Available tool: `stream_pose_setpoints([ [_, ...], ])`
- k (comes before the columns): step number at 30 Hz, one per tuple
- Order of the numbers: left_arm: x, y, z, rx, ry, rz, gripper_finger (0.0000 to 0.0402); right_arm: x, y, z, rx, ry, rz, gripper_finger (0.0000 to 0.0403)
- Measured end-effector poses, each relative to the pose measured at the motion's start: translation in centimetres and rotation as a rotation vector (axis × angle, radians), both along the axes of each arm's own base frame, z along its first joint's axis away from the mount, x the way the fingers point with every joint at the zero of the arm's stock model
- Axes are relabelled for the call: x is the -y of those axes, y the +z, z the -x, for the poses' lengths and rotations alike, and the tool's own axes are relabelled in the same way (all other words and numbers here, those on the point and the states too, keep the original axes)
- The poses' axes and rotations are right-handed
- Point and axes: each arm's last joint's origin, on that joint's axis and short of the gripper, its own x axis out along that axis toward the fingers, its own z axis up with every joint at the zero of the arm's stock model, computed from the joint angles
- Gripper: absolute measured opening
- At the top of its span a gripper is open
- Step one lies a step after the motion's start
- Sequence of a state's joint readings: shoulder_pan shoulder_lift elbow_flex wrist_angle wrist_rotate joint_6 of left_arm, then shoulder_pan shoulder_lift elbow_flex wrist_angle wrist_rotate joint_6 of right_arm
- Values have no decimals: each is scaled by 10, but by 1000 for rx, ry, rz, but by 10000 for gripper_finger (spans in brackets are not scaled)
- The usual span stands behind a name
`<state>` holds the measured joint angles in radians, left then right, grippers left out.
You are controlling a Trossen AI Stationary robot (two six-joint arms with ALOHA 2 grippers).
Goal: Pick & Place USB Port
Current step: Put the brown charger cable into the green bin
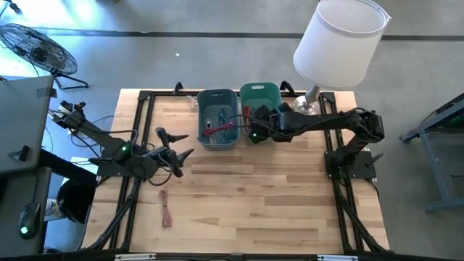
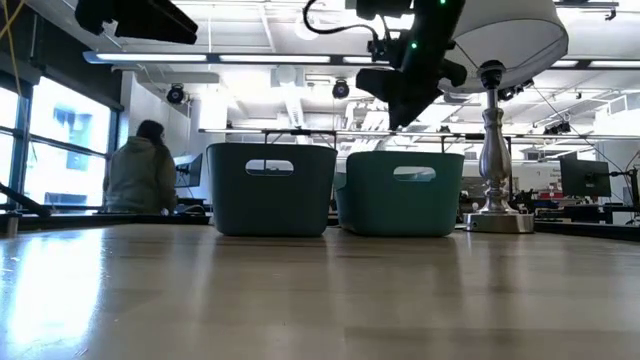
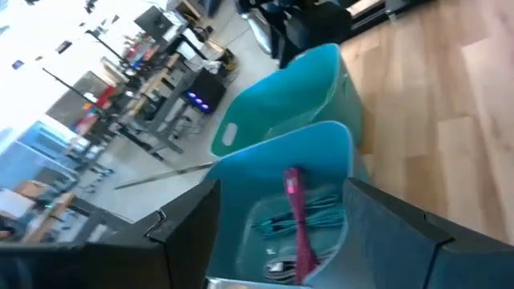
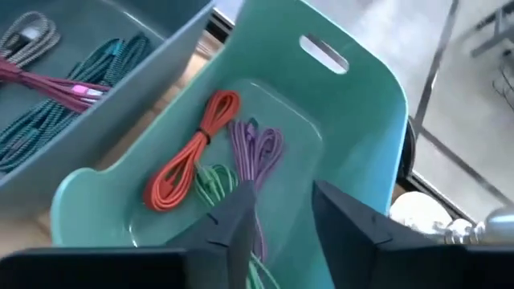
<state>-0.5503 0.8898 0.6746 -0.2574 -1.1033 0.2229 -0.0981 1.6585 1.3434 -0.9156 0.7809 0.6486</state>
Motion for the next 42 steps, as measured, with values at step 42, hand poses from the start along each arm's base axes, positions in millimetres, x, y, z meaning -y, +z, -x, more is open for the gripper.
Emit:
stream_pose_setpoints([
  [42, 126, -84, 10, -1460, -680, 171, 257, -97, 3, -13, -18, 501, -65, 199],
])
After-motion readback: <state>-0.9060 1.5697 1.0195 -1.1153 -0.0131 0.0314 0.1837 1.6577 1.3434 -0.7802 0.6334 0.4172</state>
